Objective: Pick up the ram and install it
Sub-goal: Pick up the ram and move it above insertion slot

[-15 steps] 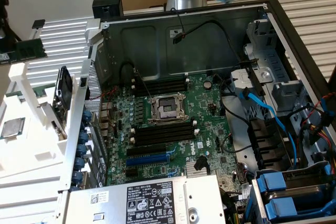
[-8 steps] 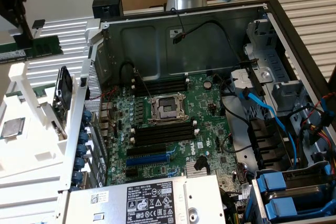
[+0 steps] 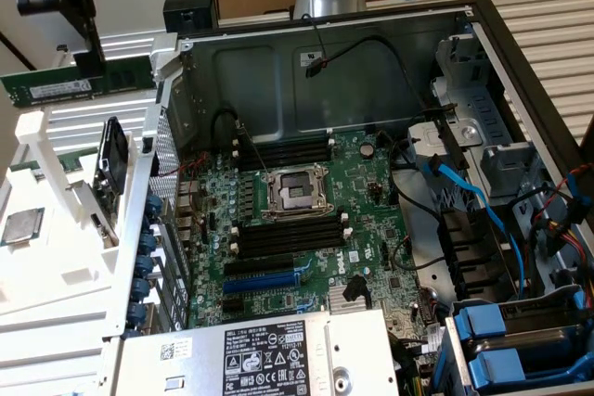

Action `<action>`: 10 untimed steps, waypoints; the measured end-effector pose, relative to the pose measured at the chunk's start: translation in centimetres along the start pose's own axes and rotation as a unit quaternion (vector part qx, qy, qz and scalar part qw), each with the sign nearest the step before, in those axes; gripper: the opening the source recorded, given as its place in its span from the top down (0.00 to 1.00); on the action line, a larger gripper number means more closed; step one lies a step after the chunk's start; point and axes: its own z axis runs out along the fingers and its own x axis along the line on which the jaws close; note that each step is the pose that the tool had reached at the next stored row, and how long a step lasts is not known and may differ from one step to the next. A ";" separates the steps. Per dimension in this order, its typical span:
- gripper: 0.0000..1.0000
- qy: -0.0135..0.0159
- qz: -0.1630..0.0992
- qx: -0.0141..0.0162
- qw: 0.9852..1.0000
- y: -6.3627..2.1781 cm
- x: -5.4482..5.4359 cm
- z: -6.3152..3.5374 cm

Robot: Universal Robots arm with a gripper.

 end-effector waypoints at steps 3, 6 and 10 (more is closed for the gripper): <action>0.88 -0.001 0.000 -0.004 1.000 -1.46 0.1 -0.10; 0.88 -0.001 0.000 -0.006 1.000 -2.59 0.2 -0.17; 0.88 -0.002 0.000 -0.011 1.000 -4.46 0.3 -0.27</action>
